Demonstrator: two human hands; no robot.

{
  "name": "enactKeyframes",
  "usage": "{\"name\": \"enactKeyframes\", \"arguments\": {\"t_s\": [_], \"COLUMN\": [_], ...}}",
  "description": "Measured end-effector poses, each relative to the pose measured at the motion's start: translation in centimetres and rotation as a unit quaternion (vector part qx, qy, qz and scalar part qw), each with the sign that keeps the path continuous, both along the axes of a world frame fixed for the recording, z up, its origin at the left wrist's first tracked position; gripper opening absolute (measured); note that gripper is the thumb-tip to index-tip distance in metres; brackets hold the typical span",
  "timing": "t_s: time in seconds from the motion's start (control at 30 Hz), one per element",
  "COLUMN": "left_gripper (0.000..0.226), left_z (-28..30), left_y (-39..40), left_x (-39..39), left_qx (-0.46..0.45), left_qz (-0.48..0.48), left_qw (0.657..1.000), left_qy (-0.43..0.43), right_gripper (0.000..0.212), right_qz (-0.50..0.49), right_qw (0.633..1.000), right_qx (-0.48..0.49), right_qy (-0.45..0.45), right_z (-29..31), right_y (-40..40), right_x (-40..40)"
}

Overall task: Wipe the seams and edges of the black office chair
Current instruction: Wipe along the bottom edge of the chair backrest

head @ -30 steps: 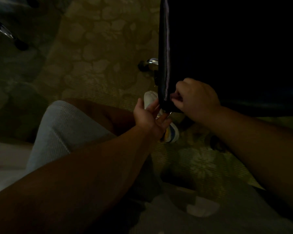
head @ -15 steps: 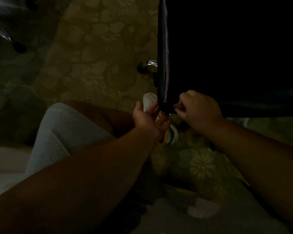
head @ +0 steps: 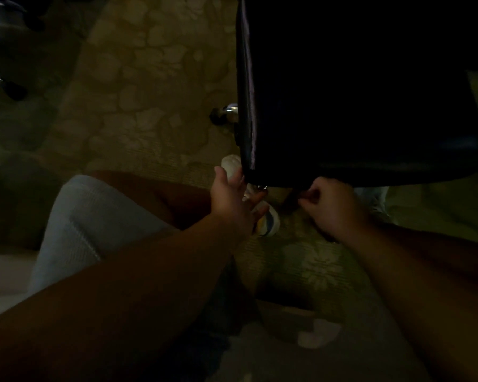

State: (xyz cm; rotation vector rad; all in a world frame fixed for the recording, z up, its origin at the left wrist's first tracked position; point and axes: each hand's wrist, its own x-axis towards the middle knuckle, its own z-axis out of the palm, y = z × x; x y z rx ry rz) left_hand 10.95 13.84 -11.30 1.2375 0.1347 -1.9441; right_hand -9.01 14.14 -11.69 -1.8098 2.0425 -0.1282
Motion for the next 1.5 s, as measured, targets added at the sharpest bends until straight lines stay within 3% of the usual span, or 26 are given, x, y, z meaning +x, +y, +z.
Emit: {"name": "enactKeyframes", "arguments": {"t_s": [0.07,0.27,0.47,0.53,0.77,1.0,1.27,1.5], "left_gripper": [0.070,0.068,0.065,0.062,0.062,0.059,0.057,0.043], "left_z": [0.1,0.4,0.9,1.3,4.5,9.9,12.0,11.9], "left_y": [0.4,1.3,2.4,2.7,3.8,5.0,6.2,4.9], "left_x": [0.1,0.0,-1.7,-2.3,-1.4,-1.8,-3.8,-4.8], "left_qx": [-0.011,-0.002,-0.008,-0.032,-0.049,-0.137,-0.232,-0.285], "left_qz": [-0.041,-0.144,-0.290,-0.325,-0.193,-0.159,-0.226,-0.282], "left_qw": [0.999,0.989,0.956,0.943,0.976,0.971,0.937,0.894], "left_qy": [-0.004,-0.023,-0.040,-0.057,-0.086,-0.112,-0.132,-0.200], "right_gripper": [0.016,0.019,0.023,0.024,0.026,0.018,0.015,0.011], "right_qz": [0.020,-0.080,-0.093,-0.099,-0.196,-0.168,-0.185,-0.260], "right_qw": [1.000,0.994,0.988,0.987,0.972,0.969,0.958,0.929], "right_qx": [0.006,-0.059,0.110,0.114,0.017,-0.020,-0.102,-0.090], "right_qy": [-0.004,-0.045,-0.056,-0.059,-0.129,-0.180,-0.194,-0.249], "right_z": [-0.5,1.5,4.6,5.6,7.6,11.6,16.2,14.0], "right_y": [0.7,0.4,1.3,2.0,4.0,5.8,7.4,6.7], "right_x": [1.2,1.2,-3.2,-4.2,-6.5,-6.7,-11.2,-12.2]}}
